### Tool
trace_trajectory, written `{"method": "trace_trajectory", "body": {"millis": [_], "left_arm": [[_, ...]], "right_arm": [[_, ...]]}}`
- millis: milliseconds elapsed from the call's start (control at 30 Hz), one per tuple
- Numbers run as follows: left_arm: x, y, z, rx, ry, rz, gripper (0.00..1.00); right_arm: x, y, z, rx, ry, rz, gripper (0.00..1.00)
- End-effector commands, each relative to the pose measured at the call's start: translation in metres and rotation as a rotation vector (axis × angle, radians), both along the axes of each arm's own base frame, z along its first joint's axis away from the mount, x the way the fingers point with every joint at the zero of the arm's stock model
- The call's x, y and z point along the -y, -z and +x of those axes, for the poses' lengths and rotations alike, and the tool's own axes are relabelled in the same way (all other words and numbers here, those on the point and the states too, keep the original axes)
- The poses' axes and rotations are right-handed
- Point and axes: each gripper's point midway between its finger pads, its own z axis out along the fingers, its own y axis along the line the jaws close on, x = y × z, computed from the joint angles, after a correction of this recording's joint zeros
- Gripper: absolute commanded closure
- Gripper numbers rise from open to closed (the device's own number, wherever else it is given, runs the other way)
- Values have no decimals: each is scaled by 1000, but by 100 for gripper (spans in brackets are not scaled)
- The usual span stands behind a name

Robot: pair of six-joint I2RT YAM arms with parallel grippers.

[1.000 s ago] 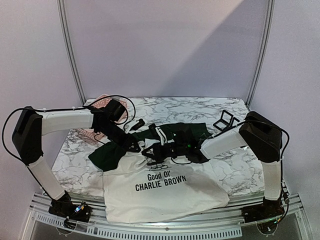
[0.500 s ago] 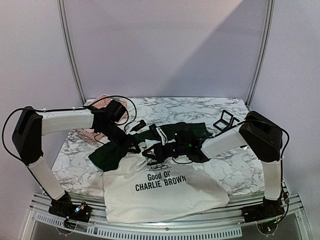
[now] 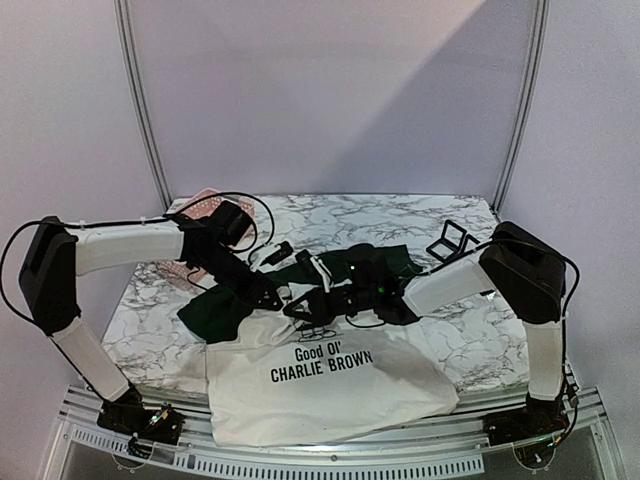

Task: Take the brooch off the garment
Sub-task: Pass from the right arm to the left, then remove the brooch from the crumpled clothing.

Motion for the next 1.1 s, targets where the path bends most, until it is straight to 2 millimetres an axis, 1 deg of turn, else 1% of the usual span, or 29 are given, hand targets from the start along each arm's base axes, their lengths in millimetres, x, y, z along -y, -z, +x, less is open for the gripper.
{"method": "trace_trajectory", "body": {"millis": [0, 167, 267, 367, 400, 467, 533, 767, 833, 867, 967, 1000, 1067], "left_arm": [[4, -10, -3, 68, 53, -31, 61], [-2, -21, -9, 74, 82, -76, 48], [3, -30, -17, 65, 115, -141, 46], [6, -29, -23, 32, 133, -161, 49], [7, -28, -23, 27, 133, -159, 50], [7, -26, -22, 20, 133, -154, 58], [7, -26, -22, 18, 133, -152, 70], [5, -23, -23, 8, 137, -138, 91], [5, -23, -25, 2, 143, -140, 99], [5, -23, -25, 3, 147, -139, 100], [5, -23, -27, 11, 155, -142, 100], [5, -24, -26, 20, 155, -140, 100], [4, -26, -24, 38, 152, -140, 100]], "right_arm": [[-5, -49, -18, 80, -115, 107, 100], [-2, -57, -25, 74, -158, 136, 100], [-1, -58, -28, 68, -177, 147, 100], [-1, -57, -29, 61, -183, 150, 100], [-2, -57, -29, 59, -184, 151, 100], [-2, -57, -29, 56, -184, 153, 100], [-2, -56, -28, 55, -179, 151, 100], [-1, -48, -22, 39, -162, 145, 100], [0, -46, -21, 33, -154, 140, 93], [1, -46, -20, 31, -150, 137, 85], [4, -46, -19, 29, -141, 133, 54], [7, -44, -19, 29, -137, 131, 46], [16, -44, -20, 29, -132, 137, 36]]}}
